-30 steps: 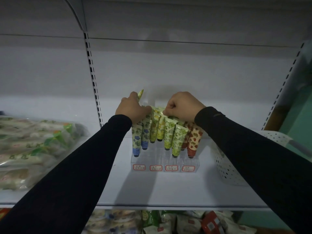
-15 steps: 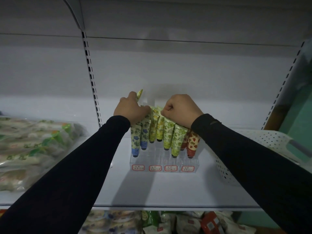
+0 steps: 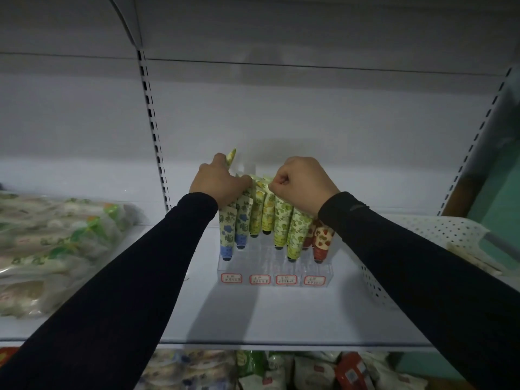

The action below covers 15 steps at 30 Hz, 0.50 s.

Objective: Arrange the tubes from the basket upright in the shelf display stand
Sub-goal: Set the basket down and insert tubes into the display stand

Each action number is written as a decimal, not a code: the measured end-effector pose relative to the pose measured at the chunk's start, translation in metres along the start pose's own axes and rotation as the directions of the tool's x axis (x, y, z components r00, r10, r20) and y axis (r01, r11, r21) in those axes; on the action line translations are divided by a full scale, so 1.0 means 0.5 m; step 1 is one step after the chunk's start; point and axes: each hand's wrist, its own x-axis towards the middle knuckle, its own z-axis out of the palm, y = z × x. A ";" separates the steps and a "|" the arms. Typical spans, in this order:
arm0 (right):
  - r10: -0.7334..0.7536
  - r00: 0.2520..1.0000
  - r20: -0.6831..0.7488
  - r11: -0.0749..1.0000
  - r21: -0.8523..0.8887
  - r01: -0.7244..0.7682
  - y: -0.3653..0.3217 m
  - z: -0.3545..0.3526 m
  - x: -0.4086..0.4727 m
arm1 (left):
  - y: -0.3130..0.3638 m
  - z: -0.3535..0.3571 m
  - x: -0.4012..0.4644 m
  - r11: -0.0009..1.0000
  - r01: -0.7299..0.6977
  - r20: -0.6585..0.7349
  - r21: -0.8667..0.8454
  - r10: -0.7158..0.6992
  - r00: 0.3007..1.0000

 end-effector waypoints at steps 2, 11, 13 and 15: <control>0.024 1.000 0.014 1.000 0.017 -0.024 -0.005 0.002 0.006 | -0.004 0.001 0.000 1.000 0.001 0.004 -0.015 -0.001 1.000; 0.062 0.998 0.020 0.995 0.080 -0.063 -0.002 0.001 -0.009 | -0.008 0.004 0.002 1.000 -0.005 -0.006 -0.021 0.005 1.000; 0.055 0.998 0.025 0.996 0.072 -0.057 -0.005 -0.004 -0.017 | -0.008 0.004 0.003 1.000 -0.001 -0.006 -0.031 0.000 1.000; 0.043 0.999 0.013 0.998 0.055 -0.044 -0.007 -0.004 -0.019 | -0.008 0.004 0.002 0.999 0.005 -0.003 -0.035 -0.005 1.000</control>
